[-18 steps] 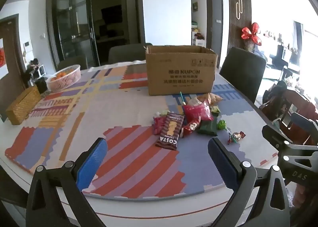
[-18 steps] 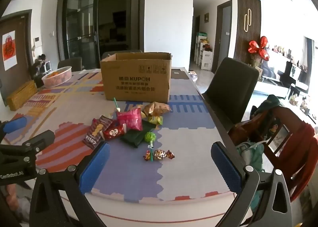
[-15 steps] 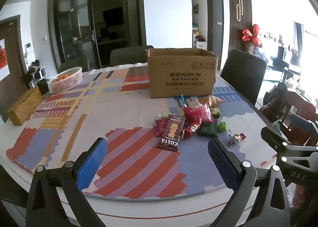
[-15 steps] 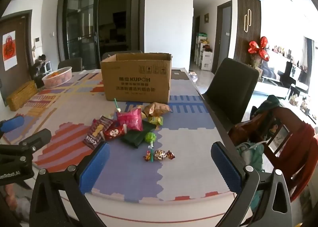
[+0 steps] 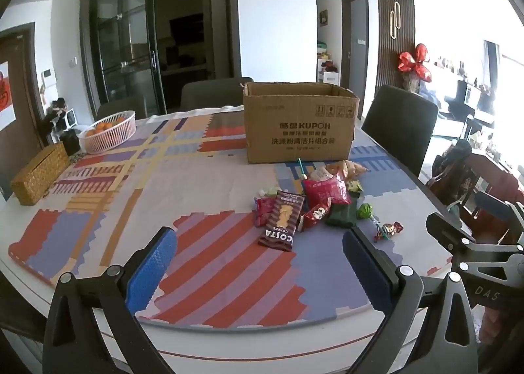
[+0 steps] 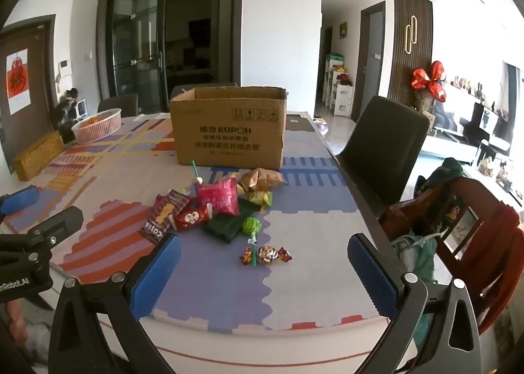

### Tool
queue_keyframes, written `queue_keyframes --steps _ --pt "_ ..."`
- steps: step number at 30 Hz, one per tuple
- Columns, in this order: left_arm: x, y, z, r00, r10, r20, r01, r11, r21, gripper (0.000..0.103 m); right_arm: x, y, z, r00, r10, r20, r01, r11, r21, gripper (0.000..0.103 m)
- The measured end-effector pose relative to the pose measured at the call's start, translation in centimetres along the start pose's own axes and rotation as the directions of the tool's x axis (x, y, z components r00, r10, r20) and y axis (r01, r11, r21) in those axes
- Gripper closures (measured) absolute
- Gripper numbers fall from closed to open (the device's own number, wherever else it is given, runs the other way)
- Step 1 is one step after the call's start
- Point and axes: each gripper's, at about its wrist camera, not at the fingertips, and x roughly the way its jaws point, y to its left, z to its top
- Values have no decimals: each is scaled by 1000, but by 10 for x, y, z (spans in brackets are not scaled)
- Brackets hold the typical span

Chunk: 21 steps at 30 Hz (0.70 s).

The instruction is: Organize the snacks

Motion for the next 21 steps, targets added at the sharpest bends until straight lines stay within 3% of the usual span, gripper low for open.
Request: queue_keyframes --steps 21 --pt "-1 3 -1 1000 -5 4 5 1000 2 0 -2 2 0 1000 -4 -4 4 1000 -6 1"
